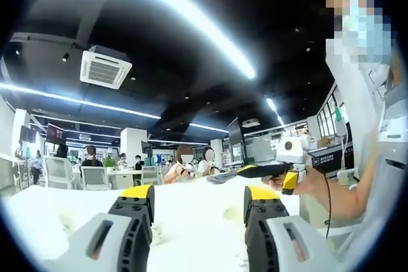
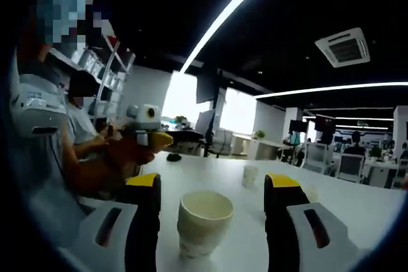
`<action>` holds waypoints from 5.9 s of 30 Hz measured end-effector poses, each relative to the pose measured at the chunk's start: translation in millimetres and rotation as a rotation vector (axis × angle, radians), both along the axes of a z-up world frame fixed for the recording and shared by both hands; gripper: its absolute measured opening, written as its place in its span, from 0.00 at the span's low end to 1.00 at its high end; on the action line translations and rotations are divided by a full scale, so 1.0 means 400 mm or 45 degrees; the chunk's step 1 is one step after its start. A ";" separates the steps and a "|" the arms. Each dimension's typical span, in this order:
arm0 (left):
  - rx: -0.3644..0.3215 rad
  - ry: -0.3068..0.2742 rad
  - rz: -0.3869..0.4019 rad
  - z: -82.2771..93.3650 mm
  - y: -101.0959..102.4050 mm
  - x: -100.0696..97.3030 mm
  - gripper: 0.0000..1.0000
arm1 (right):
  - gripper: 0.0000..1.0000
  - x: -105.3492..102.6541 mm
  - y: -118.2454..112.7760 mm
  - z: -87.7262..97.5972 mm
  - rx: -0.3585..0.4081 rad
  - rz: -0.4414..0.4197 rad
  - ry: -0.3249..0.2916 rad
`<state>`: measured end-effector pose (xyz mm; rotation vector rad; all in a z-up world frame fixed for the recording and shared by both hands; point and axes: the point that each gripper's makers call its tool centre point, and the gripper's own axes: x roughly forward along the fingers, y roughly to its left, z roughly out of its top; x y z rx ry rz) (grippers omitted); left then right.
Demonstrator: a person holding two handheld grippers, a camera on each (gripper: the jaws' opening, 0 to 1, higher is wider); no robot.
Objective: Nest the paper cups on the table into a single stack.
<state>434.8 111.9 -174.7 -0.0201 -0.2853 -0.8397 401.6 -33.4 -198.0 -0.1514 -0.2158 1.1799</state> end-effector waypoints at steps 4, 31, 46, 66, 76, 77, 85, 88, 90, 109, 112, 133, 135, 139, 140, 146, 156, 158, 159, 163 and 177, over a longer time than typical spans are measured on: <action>0.020 0.022 0.014 0.019 -0.003 0.018 0.61 | 0.69 -0.014 -0.008 0.020 0.038 -0.013 -0.056; 0.266 0.200 0.289 -0.035 0.058 0.213 0.65 | 0.71 -0.011 -0.153 0.062 0.168 -0.113 -0.111; 0.347 0.251 0.744 -0.155 0.335 0.478 0.76 | 0.70 -0.035 -0.208 0.081 0.197 -0.155 -0.129; 0.187 0.531 0.978 -0.345 0.468 0.767 0.82 | 0.70 -0.073 -0.185 0.087 0.147 -0.149 -0.174; 0.232 0.562 1.017 -0.372 0.485 0.829 0.82 | 0.70 -0.083 -0.199 0.106 0.140 -0.173 -0.207; 0.237 0.552 1.023 -0.370 0.485 0.836 0.81 | 0.70 -0.081 -0.201 0.108 0.140 -0.179 -0.214; 0.302 0.545 1.038 -0.387 0.484 0.881 0.73 | 0.70 -0.071 -0.227 0.121 0.160 -0.222 -0.221; 0.292 0.545 1.026 -0.397 0.479 0.890 0.70 | 0.70 -0.073 -0.234 0.126 0.162 -0.237 -0.230; 0.290 0.542 1.025 -0.402 0.478 0.897 0.66 | 0.70 -0.072 -0.235 0.123 0.156 -0.240 -0.230; 0.258 0.512 1.020 -0.392 0.487 0.915 0.53 | 0.69 -0.044 -0.225 0.096 0.130 -0.252 -0.200; 0.240 0.496 1.011 -0.379 0.476 0.901 0.53 | 0.69 -0.047 -0.227 0.096 0.134 -0.249 -0.203; 0.118 0.403 0.840 -0.250 0.397 0.799 0.53 | 0.68 -0.053 -0.208 0.085 0.120 -0.217 -0.193; 0.120 0.387 0.826 -0.234 0.387 0.780 0.53 | 0.68 -0.053 -0.207 0.083 0.119 -0.213 -0.185; 0.074 0.385 0.763 -0.211 0.366 0.742 0.52 | 0.68 -0.054 -0.210 0.089 0.119 -0.217 -0.192; 0.061 0.376 0.746 -0.203 0.358 0.728 0.52 | 0.68 -0.057 -0.213 0.091 0.126 -0.214 -0.196; 0.057 0.329 0.637 -0.152 0.300 0.641 0.52 | 0.68 -0.050 -0.216 0.086 0.128 -0.221 -0.178; 0.094 0.190 0.493 -0.029 0.193 0.500 0.52 | 0.68 -0.062 -0.183 0.062 0.109 -0.147 -0.112; 0.101 0.164 0.461 -0.009 0.170 0.471 0.52 | 0.68 -0.069 -0.173 0.050 0.121 -0.090 -0.054; 0.102 0.150 0.449 0.001 0.160 0.457 0.52 | 0.68 -0.068 -0.173 0.049 0.128 -0.079 -0.051; 0.138 0.095 0.404 0.034 0.118 0.406 0.52 | 0.68 -0.065 -0.169 0.044 0.128 -0.070 -0.031; 0.156 0.016 0.252 0.098 0.003 0.281 0.52 | 0.67 -0.084 -0.172 0.049 0.139 -0.030 -0.022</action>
